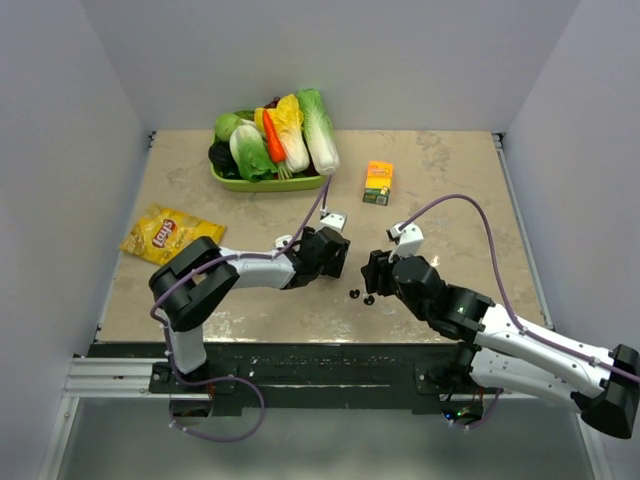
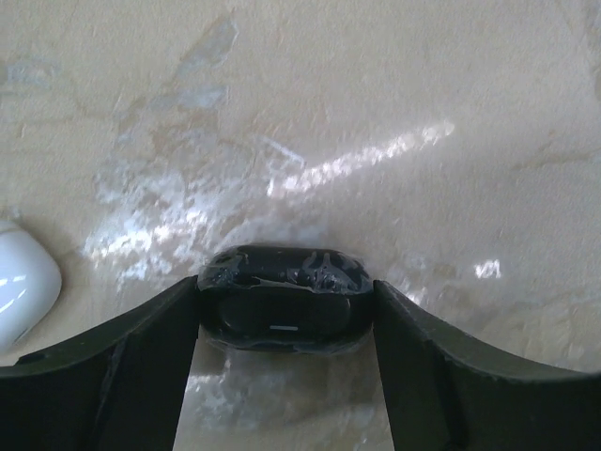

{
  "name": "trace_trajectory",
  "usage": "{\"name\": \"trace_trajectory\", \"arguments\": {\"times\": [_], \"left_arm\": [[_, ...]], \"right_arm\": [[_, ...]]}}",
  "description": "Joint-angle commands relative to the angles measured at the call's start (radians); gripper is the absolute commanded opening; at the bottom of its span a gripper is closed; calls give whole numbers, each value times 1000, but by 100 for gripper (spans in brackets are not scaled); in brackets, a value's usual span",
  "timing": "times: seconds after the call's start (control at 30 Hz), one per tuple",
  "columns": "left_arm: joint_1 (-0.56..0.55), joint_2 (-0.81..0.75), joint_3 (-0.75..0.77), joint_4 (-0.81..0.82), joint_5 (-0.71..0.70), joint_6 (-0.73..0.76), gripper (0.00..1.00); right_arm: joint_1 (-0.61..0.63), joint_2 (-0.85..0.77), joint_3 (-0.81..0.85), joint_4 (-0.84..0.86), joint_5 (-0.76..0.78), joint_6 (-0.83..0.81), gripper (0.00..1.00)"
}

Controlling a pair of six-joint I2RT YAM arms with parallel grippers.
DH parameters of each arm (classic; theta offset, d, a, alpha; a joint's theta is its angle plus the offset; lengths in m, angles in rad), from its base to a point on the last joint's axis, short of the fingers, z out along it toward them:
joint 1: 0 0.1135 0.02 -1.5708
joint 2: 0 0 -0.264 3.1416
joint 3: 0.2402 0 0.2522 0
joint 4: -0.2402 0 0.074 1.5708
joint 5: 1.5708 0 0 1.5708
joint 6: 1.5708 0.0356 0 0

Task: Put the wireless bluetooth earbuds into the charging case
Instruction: Pick up the charging case at the center of the board.

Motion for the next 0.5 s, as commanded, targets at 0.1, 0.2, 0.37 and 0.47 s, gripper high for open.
{"name": "trace_trajectory", "arguments": {"times": [0.1,0.2,0.37,0.47], "left_arm": [[-2,-321,-333,421,31,122,0],[-3,-449,-575,842,119,185,0],[-5,-307,-956,1833,372,342,0],[-9,-284,-939,1827,503,399,0]], "right_arm": [[2,-36,195,-78,104,34,69],[1,-27,241,-61,85,16,83],[1,85,326,-104,-52,-15,85],[1,145,340,-95,-164,-37,84]]}}
